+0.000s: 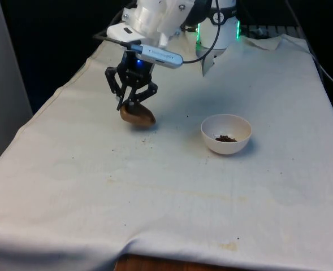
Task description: Pour the coffee beans from the cup into the bowl.
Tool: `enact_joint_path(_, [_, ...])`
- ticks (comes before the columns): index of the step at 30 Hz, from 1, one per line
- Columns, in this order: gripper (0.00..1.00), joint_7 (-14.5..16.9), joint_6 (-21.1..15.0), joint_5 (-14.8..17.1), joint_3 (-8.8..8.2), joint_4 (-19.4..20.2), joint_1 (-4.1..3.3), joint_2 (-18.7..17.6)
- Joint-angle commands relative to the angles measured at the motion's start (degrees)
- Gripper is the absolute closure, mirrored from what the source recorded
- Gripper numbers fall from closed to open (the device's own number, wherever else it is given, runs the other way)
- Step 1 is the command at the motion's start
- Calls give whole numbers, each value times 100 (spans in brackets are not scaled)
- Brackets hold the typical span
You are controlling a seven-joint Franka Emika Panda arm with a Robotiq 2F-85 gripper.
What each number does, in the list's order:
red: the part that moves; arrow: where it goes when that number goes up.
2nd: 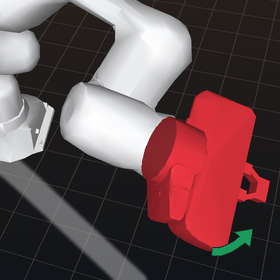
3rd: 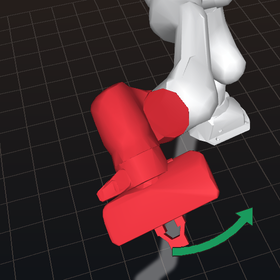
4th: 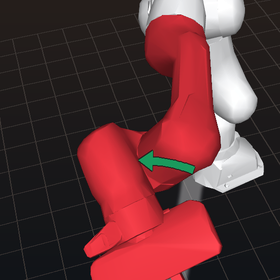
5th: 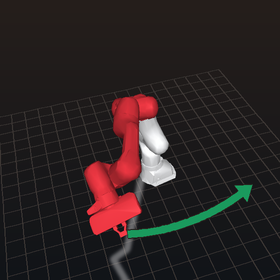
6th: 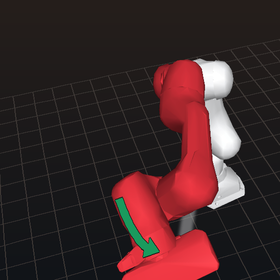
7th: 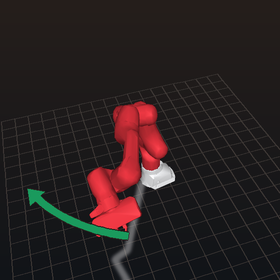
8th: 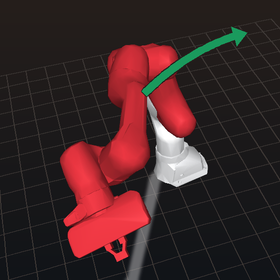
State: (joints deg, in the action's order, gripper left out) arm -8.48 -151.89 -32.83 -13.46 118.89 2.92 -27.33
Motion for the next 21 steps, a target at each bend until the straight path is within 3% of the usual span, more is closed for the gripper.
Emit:
enact_joint_path(1, [99,143,23,166,97,34,74,11])
enact_joint_path(3, [99,269,40,321,97,34,74,11])
enact_joint_path(4, [99,195,17,241,0,0,0,0])
enact_joint_path(5, [99,332,46,401,97,34,74,11])
enact_joint_path(11, [99,825,63,997,86,23,92,-6])
enact_joint_path(12, [99,762,80,945,-6,0,0,-11])
enact_joint_path(13, [99,888,57,1071,80,23,92,-6])
enact_joint_path(19, [99,1278,34,1524,52,34,109,-29])
enact_joint_path(20, [99,1157,74,1409,-52,0,6,-40])
enact_joint_path(21, [99,1432,34,1696,34,29,109,-40])
